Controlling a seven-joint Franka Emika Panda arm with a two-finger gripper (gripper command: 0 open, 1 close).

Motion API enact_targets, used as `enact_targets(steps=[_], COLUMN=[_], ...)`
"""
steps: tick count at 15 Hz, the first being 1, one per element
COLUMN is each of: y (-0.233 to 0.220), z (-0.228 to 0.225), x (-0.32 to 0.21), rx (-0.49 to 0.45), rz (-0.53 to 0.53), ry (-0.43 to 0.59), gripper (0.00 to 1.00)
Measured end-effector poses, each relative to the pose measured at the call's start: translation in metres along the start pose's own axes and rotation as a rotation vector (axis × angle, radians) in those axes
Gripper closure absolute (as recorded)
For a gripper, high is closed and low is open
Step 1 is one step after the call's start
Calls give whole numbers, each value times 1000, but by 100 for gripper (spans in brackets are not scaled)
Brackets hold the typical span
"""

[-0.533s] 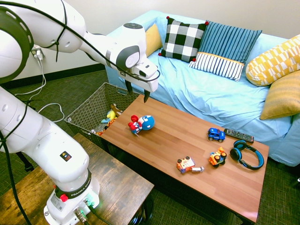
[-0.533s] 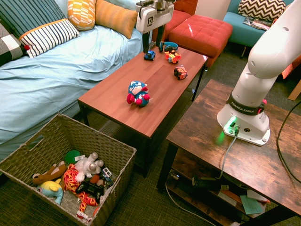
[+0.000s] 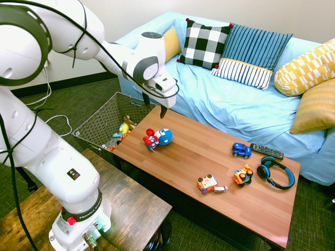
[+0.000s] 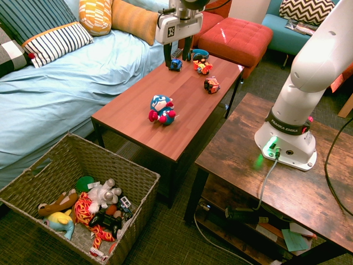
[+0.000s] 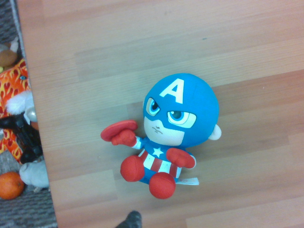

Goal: Put the stuffed toy in the basket

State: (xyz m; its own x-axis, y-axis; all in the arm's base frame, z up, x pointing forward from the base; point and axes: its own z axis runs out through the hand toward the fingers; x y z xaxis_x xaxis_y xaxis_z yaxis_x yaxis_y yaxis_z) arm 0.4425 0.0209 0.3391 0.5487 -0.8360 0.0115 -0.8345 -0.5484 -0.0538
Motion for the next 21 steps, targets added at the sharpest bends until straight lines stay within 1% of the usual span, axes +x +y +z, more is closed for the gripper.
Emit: enact_targets(steps=[4,11,16,20,21], y=[-17,-38,-51,-65,-69], z=[56,144,190,208,213], x=[5,33,49,45,42], rx=[-26,-94,-120,-119,-120], rz=[76,137,180,177,173], ry=[-9,-26,-49,-63,-66], gripper=[0,0,0,0,100])
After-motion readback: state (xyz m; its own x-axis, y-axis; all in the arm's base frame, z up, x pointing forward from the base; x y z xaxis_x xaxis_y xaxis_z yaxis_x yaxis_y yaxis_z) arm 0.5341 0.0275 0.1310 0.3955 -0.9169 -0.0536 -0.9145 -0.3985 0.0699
